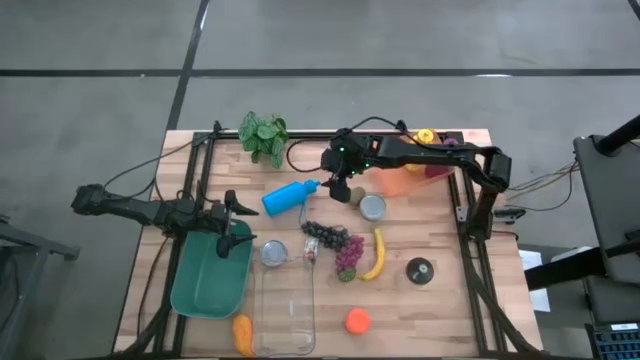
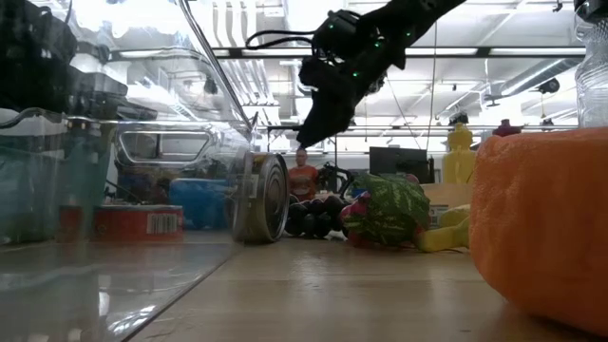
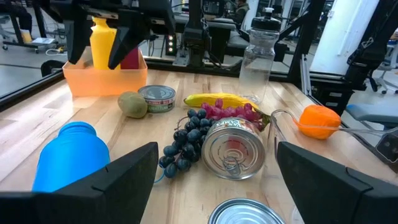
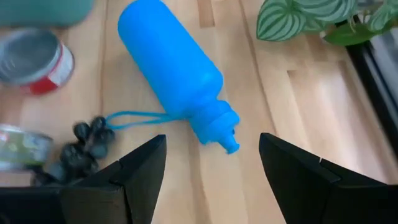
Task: Pick & Place Food Item
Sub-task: Put the blue tumbler into the orange bin
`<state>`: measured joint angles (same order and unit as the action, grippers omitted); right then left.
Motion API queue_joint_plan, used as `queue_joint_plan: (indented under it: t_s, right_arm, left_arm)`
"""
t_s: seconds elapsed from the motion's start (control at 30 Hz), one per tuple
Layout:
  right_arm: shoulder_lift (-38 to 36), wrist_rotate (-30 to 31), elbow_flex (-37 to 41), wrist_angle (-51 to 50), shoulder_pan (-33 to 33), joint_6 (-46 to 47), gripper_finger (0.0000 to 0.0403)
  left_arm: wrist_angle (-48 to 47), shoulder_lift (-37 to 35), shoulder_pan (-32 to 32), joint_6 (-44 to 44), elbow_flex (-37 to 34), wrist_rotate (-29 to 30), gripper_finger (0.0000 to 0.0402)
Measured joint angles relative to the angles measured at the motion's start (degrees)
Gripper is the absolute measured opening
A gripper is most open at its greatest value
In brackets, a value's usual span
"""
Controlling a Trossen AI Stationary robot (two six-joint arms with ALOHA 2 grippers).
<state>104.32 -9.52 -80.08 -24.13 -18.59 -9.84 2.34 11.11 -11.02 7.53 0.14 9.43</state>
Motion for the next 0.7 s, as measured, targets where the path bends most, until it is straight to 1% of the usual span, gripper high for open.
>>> queue_joint_plan:
  t_s: [0.1,0.17,0.23,0.27,0.33,0.37,0.47,0.6,0.7]
  right_arm:
    - [0.33,-0.99,-1.24,-0.48,0.14,-2.68,0.0254]
    - [0.66,-2.0,-1.67,-0.53,0.38,-2.24,0.0254]
    - [1.27,-2.22,-2.36,0.79,0.51,2.44,0.0254]
    - [1.69,-1.63,-2.72,1.01,0.65,7.37,0.0254]
    - [2.63,2.31,-3.45,1.35,0.93,18.55,0.0254]
    - [2.89,4.58,-3.45,0.85,1.17,21.86,0.0254]
    - [3.71,9.89,-3.45,0.14,2.76,23.5,0.0254]
    - [4.59,12.57,-3.43,-0.43,5.43,27.43,0.0254]
    - [6.06,14.41,-3.7,1.24,6.77,30.49,0.0254]
  left_arm:
    - [0.01,-0.02,-0.01,0.0,-0.02,0.0,0.0336]
    - [0.0,-0.02,0.0,0.0,-0.01,0.0,0.0336]
    - [0.01,-0.01,-0.01,0.0,-0.01,0.0,0.0336]
    - [0.0,0.0,0.0,0.0,-0.01,0.0,0.0336]
    - [0.01,-0.02,-0.01,0.0,0.0,0.0,0.0336]
    - [0.01,-0.02,0.0,0.0,-0.01,0.0,0.0336]
    - [0.01,-0.02,0.0,0.0,-0.01,0.01,0.0336]
    - [-0.01,0.0,0.01,0.0,0.0,0.01,0.0336]
    - [0.0,-0.02,0.0,0.0,0.0,0.0,0.0336]
